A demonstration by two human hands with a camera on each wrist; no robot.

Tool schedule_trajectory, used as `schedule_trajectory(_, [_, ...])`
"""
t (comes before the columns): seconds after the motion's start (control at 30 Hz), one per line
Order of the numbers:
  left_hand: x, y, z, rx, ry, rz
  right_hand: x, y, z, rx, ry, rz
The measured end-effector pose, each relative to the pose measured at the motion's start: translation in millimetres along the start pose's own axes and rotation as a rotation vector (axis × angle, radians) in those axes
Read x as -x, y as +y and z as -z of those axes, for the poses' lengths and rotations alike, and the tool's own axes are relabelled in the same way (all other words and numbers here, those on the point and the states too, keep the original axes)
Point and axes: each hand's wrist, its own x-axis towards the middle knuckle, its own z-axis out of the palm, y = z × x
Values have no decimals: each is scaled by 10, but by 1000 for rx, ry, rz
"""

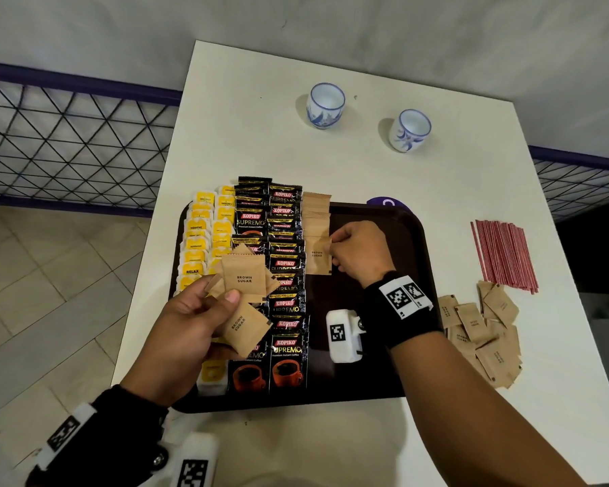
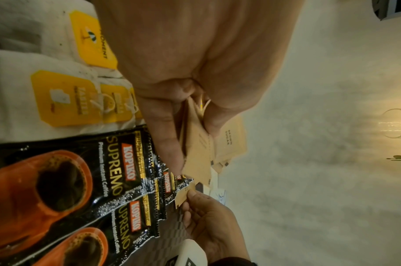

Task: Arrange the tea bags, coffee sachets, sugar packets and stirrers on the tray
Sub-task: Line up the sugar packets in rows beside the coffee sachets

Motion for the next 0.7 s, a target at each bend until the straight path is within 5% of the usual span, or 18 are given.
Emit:
schedule_trajectory(0.3, [-7,45,-81,11,-4,3,1,26,-1,10,23,19])
schedule_trajectory(0.43, [-27,68,-144,4,-17,2,160,-78,112,-31,82,139])
schedule_trajectory(0.57, [-55,82,-222,-29,-35,-9,567,-290,224,-370,-138,290])
schedule_trajectory(0.7, [-70,95,-318,-67,-61,-36,797,-372,172,-390,-291,374])
